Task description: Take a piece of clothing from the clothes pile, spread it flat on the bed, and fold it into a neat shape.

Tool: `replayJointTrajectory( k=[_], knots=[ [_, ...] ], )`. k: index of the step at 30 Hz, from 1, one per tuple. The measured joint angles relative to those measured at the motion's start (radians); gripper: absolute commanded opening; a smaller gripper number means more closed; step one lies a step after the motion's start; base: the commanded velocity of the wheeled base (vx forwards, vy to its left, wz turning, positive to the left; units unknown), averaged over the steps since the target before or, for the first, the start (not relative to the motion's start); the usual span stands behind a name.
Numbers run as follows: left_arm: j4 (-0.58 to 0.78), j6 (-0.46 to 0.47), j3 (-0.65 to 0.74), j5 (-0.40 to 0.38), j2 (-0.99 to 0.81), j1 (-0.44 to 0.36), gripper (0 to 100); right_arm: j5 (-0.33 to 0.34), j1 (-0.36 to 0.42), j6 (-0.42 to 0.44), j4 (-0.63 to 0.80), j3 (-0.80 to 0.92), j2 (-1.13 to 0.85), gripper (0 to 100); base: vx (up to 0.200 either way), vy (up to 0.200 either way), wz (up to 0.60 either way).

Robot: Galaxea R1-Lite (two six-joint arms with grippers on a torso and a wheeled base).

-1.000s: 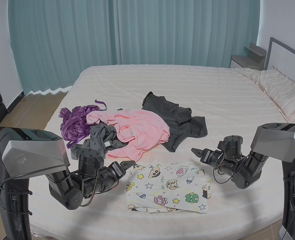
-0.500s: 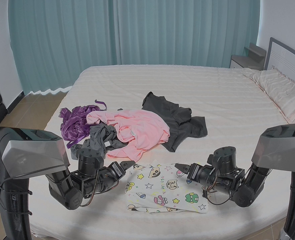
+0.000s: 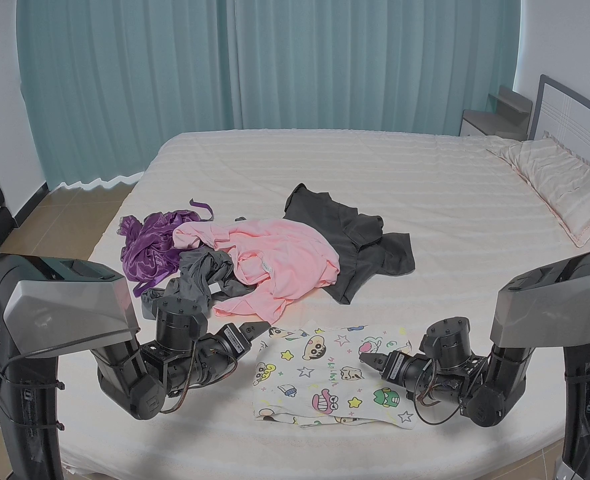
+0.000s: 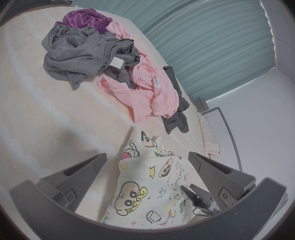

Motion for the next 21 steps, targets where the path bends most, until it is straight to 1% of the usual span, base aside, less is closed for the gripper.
replayJointTrajectory(
  k=[8,13,17,21],
  knots=[
    [0.0,-0.001,0.003,0.0,-0.008,0.002,100,-0.007,-0.007,-0.004,-0.044,0.034,-0.07,100,0.0,0.0,0.0],
    [0.0,0.004,0.013,0.003,-0.053,0.004,100,-0.026,-0.041,-0.034,-0.049,0.094,-0.164,100,0.0,0.0,0.0],
    [0.008,0.037,0.024,0.016,-0.106,0.013,100,-0.045,-0.069,-0.073,-0.063,0.169,-0.25,100,0.0,0.0,0.0],
    [0.023,0.096,0.047,0.055,-0.192,0.032,100,-0.066,-0.093,-0.115,-0.108,0.293,-0.382,100,0.0,0.0,0.0]
  ],
)
